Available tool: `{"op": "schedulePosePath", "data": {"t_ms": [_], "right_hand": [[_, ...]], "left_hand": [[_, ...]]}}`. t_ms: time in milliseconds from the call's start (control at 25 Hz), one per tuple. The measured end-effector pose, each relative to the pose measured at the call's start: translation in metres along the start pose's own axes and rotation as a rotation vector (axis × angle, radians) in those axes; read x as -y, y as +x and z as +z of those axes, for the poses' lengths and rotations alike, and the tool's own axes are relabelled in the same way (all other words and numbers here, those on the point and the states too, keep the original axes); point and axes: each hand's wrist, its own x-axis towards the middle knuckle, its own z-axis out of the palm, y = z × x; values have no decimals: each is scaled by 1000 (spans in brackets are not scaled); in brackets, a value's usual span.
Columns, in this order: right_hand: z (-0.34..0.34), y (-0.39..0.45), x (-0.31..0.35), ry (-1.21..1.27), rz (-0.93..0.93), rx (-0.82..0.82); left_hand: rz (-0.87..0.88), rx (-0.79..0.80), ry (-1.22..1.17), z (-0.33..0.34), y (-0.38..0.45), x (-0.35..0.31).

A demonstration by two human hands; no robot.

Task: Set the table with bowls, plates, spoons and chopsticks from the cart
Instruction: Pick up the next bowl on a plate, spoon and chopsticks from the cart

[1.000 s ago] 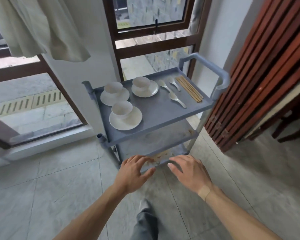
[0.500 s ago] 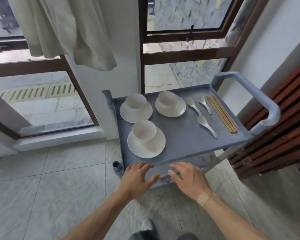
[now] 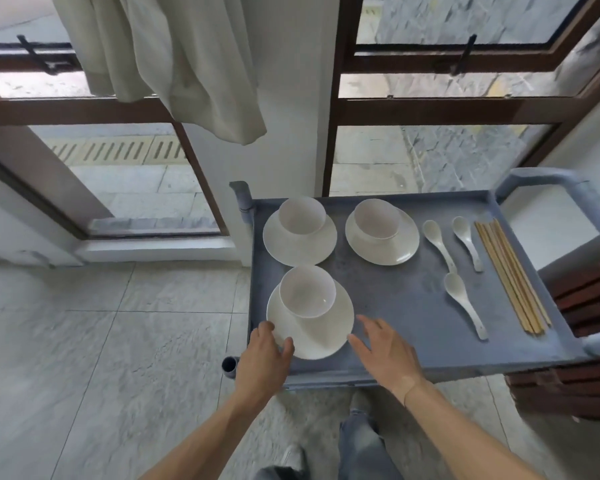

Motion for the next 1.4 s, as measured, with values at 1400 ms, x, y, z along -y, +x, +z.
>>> {"op": "schedulePosePath", "data": {"t_ms": [1400], "right_hand": [[-19, 83, -28, 657, 193, 136]], "left_hand": [[-209, 305, -357, -21, 73, -27]]}}
